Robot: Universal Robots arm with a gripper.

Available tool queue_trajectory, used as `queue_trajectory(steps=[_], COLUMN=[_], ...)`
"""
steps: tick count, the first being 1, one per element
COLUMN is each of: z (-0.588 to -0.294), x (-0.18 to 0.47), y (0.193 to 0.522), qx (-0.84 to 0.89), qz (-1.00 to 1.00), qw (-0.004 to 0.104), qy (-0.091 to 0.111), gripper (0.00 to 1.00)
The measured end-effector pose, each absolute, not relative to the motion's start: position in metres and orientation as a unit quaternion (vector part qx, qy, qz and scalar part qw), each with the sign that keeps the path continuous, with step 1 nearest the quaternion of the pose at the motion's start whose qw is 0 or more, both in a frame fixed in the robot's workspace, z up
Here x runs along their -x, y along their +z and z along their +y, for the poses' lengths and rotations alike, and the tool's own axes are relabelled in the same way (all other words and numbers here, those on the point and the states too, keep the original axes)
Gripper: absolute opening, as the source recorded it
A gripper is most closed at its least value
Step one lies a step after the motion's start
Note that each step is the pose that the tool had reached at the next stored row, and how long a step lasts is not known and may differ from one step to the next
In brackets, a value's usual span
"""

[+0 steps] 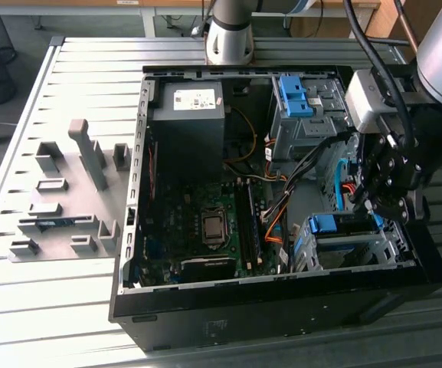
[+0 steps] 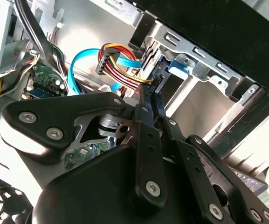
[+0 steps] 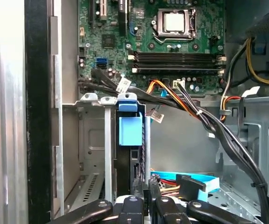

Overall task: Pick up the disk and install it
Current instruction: 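Insert the first disk wire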

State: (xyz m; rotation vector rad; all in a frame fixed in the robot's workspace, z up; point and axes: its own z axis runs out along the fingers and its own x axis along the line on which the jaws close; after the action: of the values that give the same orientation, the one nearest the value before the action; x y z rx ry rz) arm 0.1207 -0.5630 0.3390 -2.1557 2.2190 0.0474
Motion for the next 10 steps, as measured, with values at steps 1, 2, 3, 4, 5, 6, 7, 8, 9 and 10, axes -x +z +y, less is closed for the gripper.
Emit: queue_trajectory(steps=[1,2,3,4,5,6,7,8,9,10], z=[-0.5639,-0.5651,-0.5662,-0.5668,-0.5675,-0.5677,-0.5678,-0.5680,-0.5681,-0.5681], x=[-0.1207,-0.1204,-0.1200,-0.1198,-0.1195,-0.1190,-0.1185,-0.1178,-0.1171,-0.1170], y=[0.3391,0.3390,0.3389,0.3390,0.3389,0.3387,0.3386,0.3386,0.3385,0.3384], qx=[0.697,0.697,0.698,0.699,0.700,0.702,0.703,0.704,0.705,0.708], qz=[0.717,0.717,0.715,0.714,0.713,0.712,0.711,0.710,0.709,0.706], qw=[0.024,0.024,0.025,0.026,0.027,0.028,0.030,0.030,0.031,0.031], qy=[0.015,0.015,0.014,0.013,0.012,0.011,0.010,0.009,0.008,0.008], gripper=[0.16,0.16,0.16,0.16,0.16,0.16,0.16,0.16,0.16,0.16])
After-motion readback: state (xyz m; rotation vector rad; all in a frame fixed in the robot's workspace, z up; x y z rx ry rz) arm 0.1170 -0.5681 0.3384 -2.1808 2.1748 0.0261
